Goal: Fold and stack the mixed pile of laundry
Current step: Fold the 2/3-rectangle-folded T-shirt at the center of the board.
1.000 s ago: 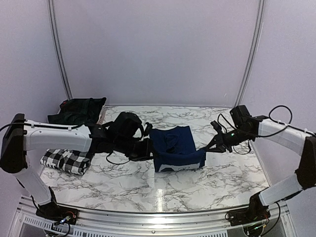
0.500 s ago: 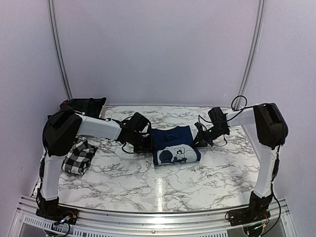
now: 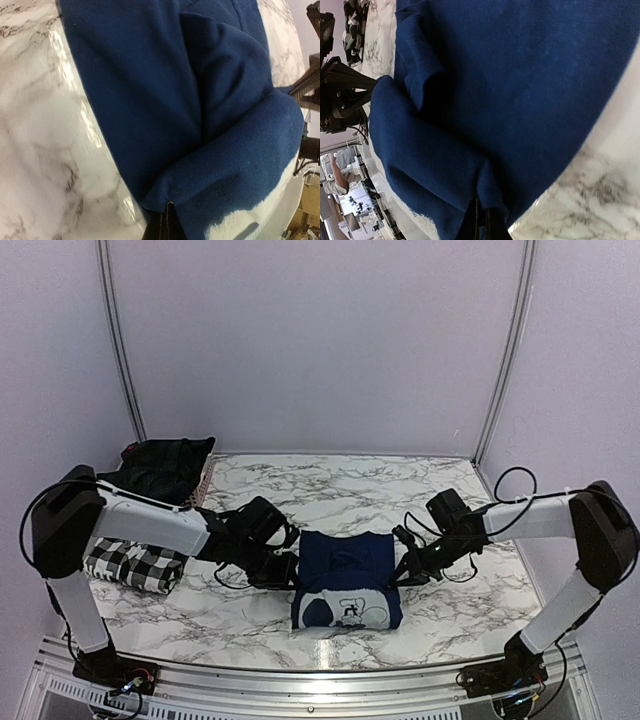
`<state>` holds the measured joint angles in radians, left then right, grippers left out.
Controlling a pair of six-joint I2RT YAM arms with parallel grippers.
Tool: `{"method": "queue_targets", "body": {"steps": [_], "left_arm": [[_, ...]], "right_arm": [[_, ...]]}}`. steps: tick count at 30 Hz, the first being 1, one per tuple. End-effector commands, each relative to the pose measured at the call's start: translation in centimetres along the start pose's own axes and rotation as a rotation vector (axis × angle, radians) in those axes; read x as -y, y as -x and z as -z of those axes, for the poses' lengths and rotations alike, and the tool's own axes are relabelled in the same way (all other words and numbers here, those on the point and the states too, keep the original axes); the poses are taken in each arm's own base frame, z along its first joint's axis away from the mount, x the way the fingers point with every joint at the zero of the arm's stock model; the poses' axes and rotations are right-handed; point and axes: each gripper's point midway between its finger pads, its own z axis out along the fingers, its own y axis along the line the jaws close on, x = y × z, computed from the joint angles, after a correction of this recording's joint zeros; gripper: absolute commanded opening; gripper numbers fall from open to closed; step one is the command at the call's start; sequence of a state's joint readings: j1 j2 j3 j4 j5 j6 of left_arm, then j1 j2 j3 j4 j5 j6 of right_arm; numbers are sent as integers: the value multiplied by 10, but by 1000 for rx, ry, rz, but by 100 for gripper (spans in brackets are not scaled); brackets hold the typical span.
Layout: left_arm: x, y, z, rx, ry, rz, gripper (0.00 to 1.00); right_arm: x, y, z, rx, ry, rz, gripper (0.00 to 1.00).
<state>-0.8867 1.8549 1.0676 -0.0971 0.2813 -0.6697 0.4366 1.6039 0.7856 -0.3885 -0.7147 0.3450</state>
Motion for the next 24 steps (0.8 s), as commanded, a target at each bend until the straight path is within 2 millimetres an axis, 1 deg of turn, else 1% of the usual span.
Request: {"method": "queue_targets", "body": {"steps": [1, 3, 6, 10, 13, 18, 21, 24], "left_arm": [[22, -13, 42, 22, -57, -12, 0], [32, -11, 56, 43, -75, -33, 0], [41, -2, 70, 78, -78, -55, 0], [45, 15, 75, 101, -66, -77, 0], [46, 31, 79, 120, -68, -87, 0], [45, 62, 81, 140, -75, -100, 0], [40, 78, 75, 139, -72, -100, 0], [36, 96, 68, 144, -73, -102, 0]], "right_arm": [[-25, -13, 32, 44, 10, 14, 0], [-35, -15, 45, 67, 18, 37, 0], [-44, -12, 55, 83, 16, 59, 0], [-50, 4, 64, 104, -12, 93, 0], [-54, 21, 71, 129, -23, 109, 0], [-45, 44, 80, 149, -30, 93, 0], [-36, 60, 82, 161, -37, 80, 0], [-27, 81, 85, 186, -43, 67, 0]]}}
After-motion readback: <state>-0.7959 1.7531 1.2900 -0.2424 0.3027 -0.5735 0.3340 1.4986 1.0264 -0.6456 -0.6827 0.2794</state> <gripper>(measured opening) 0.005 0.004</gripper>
